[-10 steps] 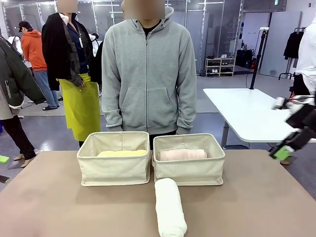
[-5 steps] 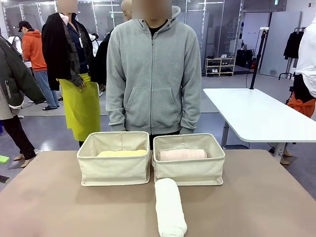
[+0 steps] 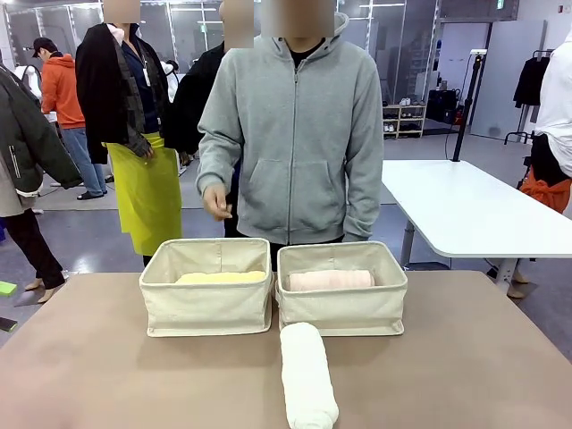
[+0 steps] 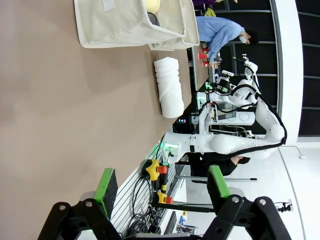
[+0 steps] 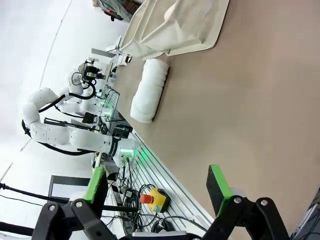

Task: Divide the towels into two baskets.
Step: Pick up one hotel-folded towel from the bottom of the table and place it in the Fabric basket indicated by the person.

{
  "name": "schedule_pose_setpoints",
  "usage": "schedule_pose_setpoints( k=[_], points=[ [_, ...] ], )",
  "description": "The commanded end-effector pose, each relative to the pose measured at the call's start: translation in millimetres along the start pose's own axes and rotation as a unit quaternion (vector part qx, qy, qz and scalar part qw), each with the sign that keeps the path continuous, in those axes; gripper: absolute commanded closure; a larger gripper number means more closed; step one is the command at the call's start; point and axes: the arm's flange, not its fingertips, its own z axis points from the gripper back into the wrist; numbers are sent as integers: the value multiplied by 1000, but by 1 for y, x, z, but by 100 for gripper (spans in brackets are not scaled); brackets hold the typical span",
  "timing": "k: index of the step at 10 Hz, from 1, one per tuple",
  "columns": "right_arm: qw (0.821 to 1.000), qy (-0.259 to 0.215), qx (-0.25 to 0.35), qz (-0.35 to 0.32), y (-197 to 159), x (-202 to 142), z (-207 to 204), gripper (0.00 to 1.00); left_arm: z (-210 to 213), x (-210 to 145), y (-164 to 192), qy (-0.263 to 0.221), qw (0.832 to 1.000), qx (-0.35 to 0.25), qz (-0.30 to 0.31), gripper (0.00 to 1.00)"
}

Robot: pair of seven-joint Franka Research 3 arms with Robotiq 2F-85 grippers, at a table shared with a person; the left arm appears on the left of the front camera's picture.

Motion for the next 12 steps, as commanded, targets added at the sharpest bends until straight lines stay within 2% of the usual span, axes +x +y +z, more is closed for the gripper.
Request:
schedule_pose_setpoints(
  k=[1, 8, 10, 12],
  points=[
    [1000, 3, -3, 5, 4, -1, 2, 0, 0, -2, -3, -8, 1000, -7, -4, 8],
    [1000, 0, -1, 1, 0, 0, 1, 0, 0, -2, -3, -8, 1000, -7, -4, 8],
    [999, 37, -34, 10, 22, 7, -33, 0, 0, -2, -3, -8, 1000, -7, -4, 8],
    [998, 44, -53, -13, 47, 12, -75, 0, 0, -2, -3, -8, 1000, -7, -4, 8]
  ],
)
